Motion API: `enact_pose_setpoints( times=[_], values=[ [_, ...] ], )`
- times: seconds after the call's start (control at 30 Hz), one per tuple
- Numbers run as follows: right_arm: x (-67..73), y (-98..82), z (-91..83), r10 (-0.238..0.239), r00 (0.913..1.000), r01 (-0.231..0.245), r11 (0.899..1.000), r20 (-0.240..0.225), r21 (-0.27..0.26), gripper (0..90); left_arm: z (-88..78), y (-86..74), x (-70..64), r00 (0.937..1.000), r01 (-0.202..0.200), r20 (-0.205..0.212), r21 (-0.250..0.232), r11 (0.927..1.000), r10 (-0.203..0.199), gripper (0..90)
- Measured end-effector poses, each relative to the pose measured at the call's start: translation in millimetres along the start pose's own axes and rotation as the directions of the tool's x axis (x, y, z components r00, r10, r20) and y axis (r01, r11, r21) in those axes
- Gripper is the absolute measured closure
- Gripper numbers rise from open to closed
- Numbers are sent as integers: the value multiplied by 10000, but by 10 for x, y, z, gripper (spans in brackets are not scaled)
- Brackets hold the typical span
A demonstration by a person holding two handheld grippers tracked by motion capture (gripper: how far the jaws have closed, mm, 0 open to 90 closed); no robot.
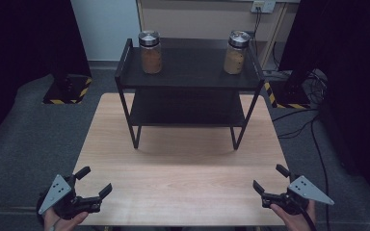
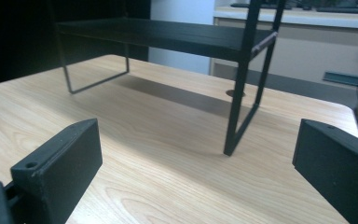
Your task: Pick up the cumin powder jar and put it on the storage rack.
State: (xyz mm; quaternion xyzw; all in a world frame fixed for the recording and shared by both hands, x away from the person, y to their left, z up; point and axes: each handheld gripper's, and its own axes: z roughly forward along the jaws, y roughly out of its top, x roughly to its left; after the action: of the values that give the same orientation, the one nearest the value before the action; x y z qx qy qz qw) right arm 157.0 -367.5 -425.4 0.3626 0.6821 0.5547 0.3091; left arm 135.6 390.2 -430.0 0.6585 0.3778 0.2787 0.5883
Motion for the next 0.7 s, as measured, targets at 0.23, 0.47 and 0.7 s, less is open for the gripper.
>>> enact_pose_setpoints(
  times=[0.23, 0.47, 0.7],
  values=[
    [-37, -45, -10, -16, 9995, 18, 10000, -307, 49, 21, -21, -16, -9, 9997, -235, 34, -298, 9993, 236, 0],
    [-60, -66, -16, -57, 9984, 56, 10000, -563, -14, 28, -28, 0, -24, 9985, -540, 35, -468, 9974, 542, 0],
    [-81, -87, -40, -50, 9969, 34, 9998, -785, -197, 32, -39, -14, -32, 9983, -535, 175, -646, 9965, 548, 0]
  ],
)
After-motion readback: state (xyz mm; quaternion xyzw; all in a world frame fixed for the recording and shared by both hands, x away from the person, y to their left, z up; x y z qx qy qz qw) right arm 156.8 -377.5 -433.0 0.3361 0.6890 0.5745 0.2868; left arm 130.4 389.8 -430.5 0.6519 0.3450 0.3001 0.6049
